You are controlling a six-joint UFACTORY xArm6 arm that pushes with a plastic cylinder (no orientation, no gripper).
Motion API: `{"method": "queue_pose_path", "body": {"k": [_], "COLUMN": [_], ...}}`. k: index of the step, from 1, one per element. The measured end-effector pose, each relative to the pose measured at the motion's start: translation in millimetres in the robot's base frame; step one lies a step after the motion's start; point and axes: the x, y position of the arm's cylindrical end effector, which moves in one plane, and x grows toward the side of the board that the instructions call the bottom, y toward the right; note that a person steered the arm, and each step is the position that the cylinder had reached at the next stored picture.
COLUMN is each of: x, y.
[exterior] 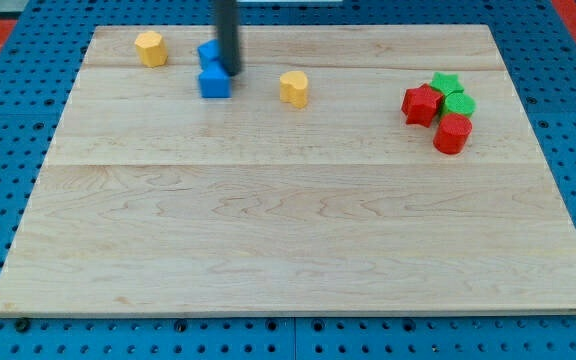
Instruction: Push the yellow heart into the triangle
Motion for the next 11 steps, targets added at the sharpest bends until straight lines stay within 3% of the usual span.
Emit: {"method": "queue_pose_path", "body": {"k": [1, 2, 3, 4, 5, 6, 7, 8, 10, 11], "x": [0, 5, -19, -20, 31, 41, 10, 12, 32, 67], "y": [-7, 40, 48, 129, 188, 129, 49, -5, 77, 91]}}
